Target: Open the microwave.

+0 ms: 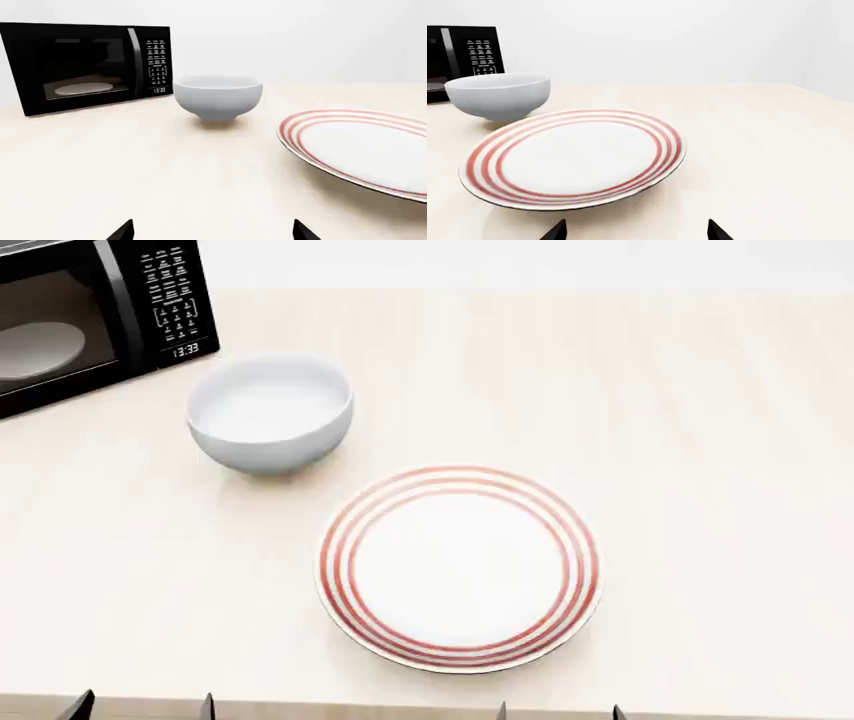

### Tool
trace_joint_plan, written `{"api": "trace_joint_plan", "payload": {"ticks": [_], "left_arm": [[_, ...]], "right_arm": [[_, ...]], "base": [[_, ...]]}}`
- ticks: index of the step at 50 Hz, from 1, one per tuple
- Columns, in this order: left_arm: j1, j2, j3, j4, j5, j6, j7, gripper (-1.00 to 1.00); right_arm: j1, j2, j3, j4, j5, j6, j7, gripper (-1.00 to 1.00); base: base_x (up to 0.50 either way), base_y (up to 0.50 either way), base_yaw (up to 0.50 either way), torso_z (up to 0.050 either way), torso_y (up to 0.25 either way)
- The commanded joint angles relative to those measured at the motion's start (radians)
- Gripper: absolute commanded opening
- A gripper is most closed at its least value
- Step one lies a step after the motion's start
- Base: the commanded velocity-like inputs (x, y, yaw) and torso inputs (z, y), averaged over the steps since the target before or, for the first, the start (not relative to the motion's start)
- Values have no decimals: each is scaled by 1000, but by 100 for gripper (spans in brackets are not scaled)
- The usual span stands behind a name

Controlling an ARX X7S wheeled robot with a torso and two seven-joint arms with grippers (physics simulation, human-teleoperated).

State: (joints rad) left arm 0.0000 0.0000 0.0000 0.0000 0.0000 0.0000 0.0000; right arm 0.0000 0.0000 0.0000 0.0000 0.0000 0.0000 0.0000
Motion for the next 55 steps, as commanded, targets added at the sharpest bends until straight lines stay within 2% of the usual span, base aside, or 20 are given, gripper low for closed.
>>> {"api": "trace_joint_plan", "payload": {"ticks": [1, 6, 17, 31, 55], "left_arm": [[26, -17, 22, 65, -17, -20, -14, 100], [55, -42, 26, 174, -52, -55, -26, 100], [108, -71, 54, 300, -84, -71, -37, 100], [119, -92, 74, 314, -105, -62, -54, 100], [122, -122, 106, 312, -124, -58, -85, 100]], "right_arm": [[-10, 13, -23, -39, 21, 21, 20, 100], [-32, 31, -47, -110, 0, -19, 77, 100], [-92, 74, -82, -279, 37, -4, 71, 100], [-86, 94, -105, -254, 30, -38, 97, 100], [-80, 117, -153, -242, 44, -49, 123, 100]], "base": [[0, 0, 0, 0, 0], [0, 0, 0, 0, 0], [0, 0, 0, 0, 0], [42, 49, 0, 0, 0], [166, 310, 0, 0, 0]]}}
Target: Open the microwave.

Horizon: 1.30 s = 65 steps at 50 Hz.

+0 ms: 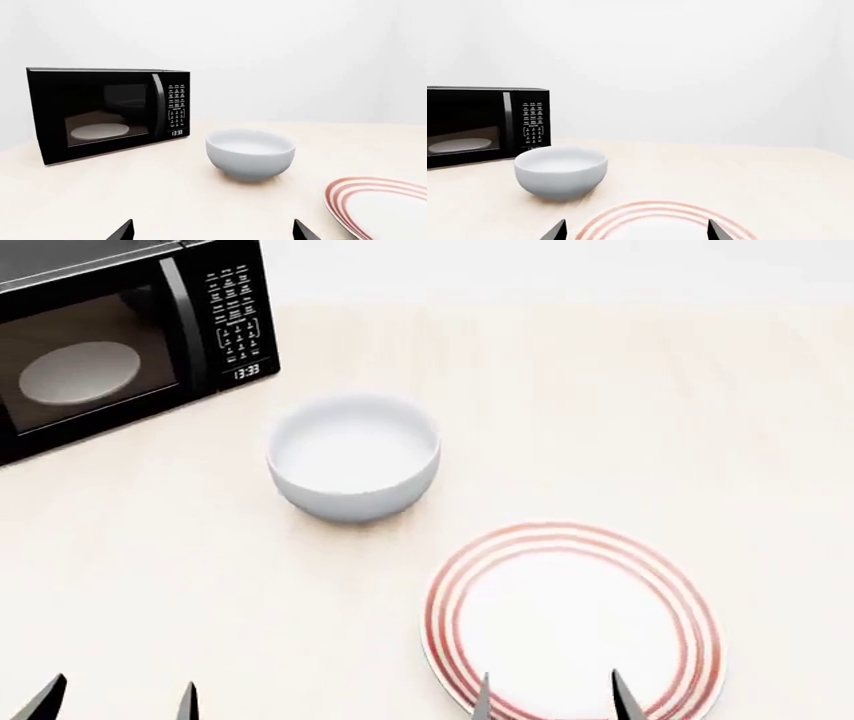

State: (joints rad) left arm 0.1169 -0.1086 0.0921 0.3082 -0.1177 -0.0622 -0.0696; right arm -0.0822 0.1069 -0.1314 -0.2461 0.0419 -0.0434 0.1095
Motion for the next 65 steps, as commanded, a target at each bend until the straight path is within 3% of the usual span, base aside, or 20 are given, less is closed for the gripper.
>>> {"api": "trace_joint_plan", "payload": {"ticks": [1, 39, 65], "left_arm": [[6, -15, 16, 5, -6, 5, -16, 100], [4, -48, 48, 3, -33, 11, -50, 100], [0, -67, 64, 2, -50, 14, -65, 100]], "right_arm": [[0, 10, -25, 1, 2, -5, 15, 100], [4, 44, -72, -14, 45, -2, 34, 100], [14, 58, -91, 4, 77, -9, 43, 100]], "base": [[199, 395, 0, 0, 0], [228, 402, 0, 0, 0], [370, 390, 0, 0, 0]]}}
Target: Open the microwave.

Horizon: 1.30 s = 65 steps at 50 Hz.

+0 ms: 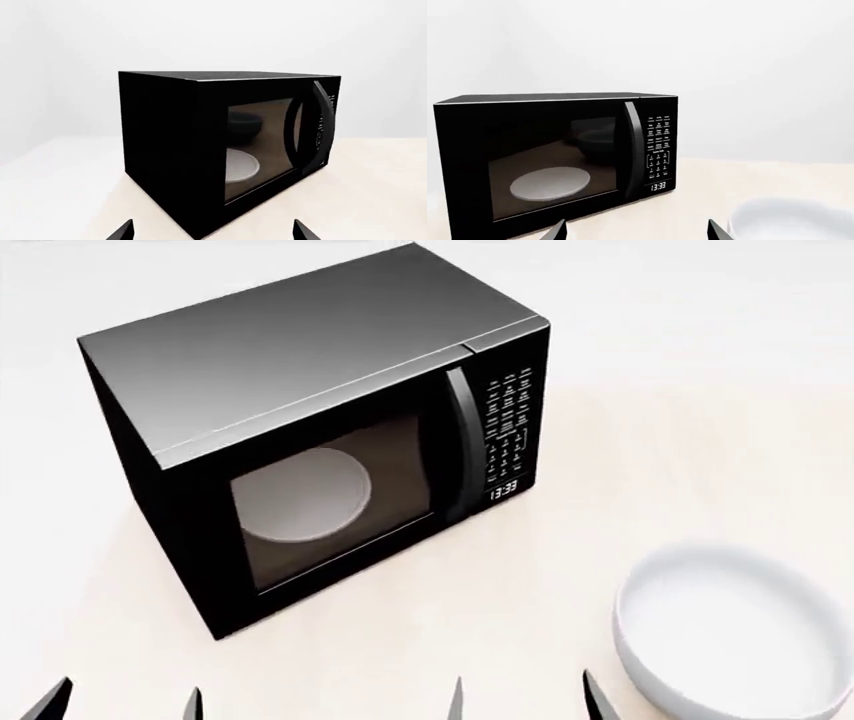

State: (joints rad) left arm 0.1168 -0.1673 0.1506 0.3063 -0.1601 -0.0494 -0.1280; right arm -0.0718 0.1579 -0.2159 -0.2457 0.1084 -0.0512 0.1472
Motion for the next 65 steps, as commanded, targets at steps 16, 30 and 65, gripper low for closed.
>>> {"api": "trace_joint_plan", "payload": {"ticks": [16, 30, 65], "left_arm": [[7, -17, 14, 15, -10, 4, -19, 100], [4, -25, 22, 15, -16, 5, -29, 100], [-7, -50, 50, 4, -29, 10, -64, 100]], "right_arm": [[0, 18, -13, -2, 24, -6, 17, 100], [4, 26, -25, 1, 28, -7, 24, 100], [4, 44, -46, -21, 46, 1, 47, 100]], "base": [[451, 199, 0, 0, 0], [461, 0, 0, 0, 0], [53, 0, 0, 0, -172]]}}
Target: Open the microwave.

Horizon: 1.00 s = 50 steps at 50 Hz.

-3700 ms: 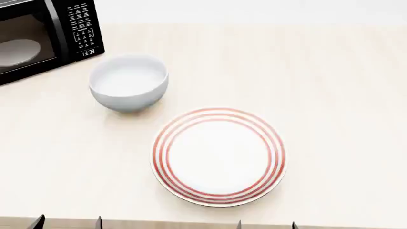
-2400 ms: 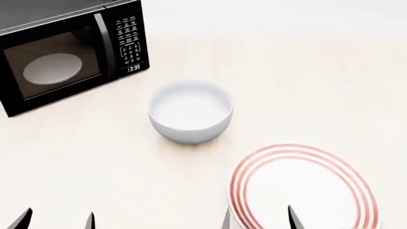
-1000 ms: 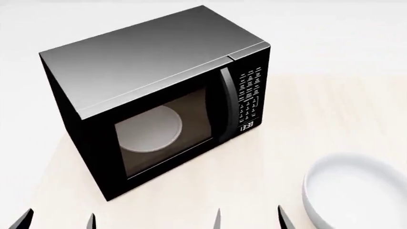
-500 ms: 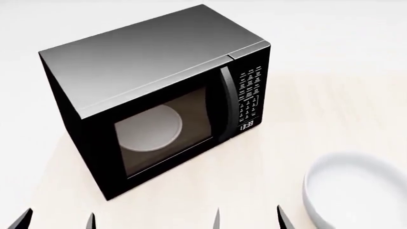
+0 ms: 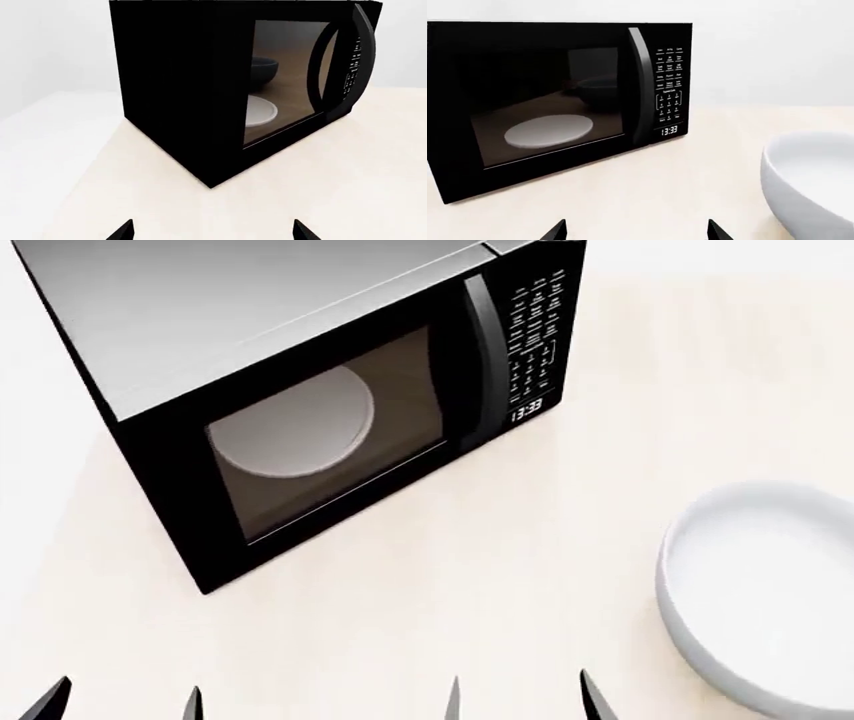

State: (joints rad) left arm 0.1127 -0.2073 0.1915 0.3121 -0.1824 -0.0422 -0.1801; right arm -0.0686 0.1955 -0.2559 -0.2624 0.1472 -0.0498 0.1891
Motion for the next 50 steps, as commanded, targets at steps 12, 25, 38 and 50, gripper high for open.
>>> {"api": "trace_joint_plan", "payload": {"ticks": [12, 25, 38, 50], "left_arm": [[0, -21, 19, 4, -14, 8, -24, 100], [11, -36, 13, 35, -52, 7, -32, 100], [11, -44, 17, 40, -60, 16, -44, 100], [6, -51, 25, 37, -67, 17, -50, 100]], "right_arm": [[0, 12, -14, -9, 8, -2, 11, 100], [73, 30, -16, -165, 96, 167, 22, 100], [172, 48, -18, -180, 134, 291, 25, 100], [357, 55, -33, -163, 140, 453, 39, 100]], "base": [[0, 0, 0, 1, -230], [0, 0, 0, 2, -41], [0, 0, 0, 0, 0], [0, 0, 0, 0, 0]]}}
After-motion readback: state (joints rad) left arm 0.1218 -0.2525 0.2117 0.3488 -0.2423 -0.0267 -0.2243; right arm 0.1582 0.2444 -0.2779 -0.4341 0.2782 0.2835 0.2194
